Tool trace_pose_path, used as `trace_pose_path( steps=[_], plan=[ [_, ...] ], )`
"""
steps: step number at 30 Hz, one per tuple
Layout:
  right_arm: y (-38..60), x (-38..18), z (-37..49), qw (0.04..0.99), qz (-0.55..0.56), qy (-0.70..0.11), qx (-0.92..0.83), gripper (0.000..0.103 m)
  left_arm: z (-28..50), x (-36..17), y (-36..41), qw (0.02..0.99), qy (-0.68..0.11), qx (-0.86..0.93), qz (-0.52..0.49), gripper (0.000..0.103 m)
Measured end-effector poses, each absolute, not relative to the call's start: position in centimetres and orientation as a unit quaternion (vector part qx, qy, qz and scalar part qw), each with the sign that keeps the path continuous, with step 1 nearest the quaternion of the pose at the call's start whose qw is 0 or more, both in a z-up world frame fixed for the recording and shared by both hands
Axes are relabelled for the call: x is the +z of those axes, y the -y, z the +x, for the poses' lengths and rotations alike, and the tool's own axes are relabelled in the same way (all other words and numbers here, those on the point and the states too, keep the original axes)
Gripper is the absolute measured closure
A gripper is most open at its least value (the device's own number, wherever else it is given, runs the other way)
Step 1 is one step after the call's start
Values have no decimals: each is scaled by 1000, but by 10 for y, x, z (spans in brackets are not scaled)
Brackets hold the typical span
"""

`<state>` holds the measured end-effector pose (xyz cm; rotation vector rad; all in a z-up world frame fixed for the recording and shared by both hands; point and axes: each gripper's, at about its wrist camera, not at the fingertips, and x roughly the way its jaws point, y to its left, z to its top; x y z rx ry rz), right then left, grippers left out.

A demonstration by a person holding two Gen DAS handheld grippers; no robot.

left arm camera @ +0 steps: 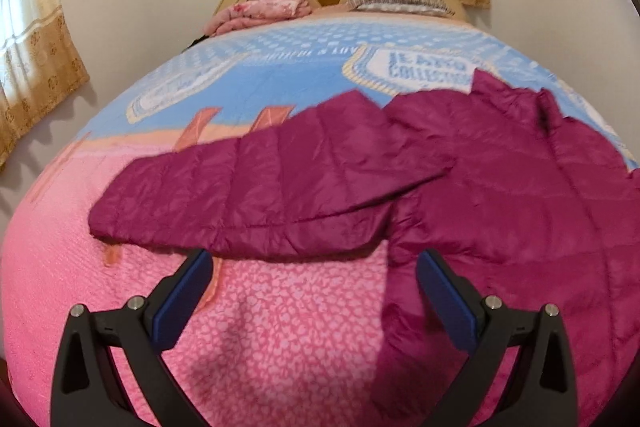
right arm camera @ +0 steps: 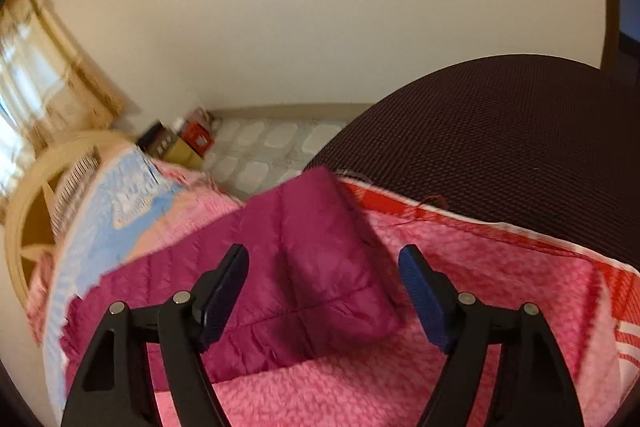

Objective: Fold large clothes
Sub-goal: 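Grasp a jacket sleeve with the right gripper and fold it across the body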

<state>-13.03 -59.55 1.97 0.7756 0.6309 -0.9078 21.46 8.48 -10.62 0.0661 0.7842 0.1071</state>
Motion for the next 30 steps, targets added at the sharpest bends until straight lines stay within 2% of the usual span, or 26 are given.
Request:
trace_pose_path(
  steps=[1,2,4,7,9,14,21,30],
  plan=[
    [593,14,-123,773,352,-315,-424,36,217,-114,-86,920,-387,55,27,0],
    [595,9,-118,766,348,-331,-427,52,219,-117,-87,919,-390,54,22,0],
    [594,7,-116,767,341,-329,-434,57,221,-126,-90,915,-400,48,9,0],
    [587,9,-111,777,312,-337,-430,71,218,-126,-94,913,-405,43,-13,0],
    [580,18,-105,786,277,-345,-431,89,216,-128,-93,912,-407,41,-18,0],
    [546,63,-84,821,202,-320,-429,93,216,-129,-96,911,-410,34,-35,0],
    [437,133,-17,892,114,-310,-309,93,212,-130,-104,911,-407,28,-64,0],
    [265,135,87,938,62,-318,-120,93,203,-129,-113,914,-394,24,-91,0]
  ],
)
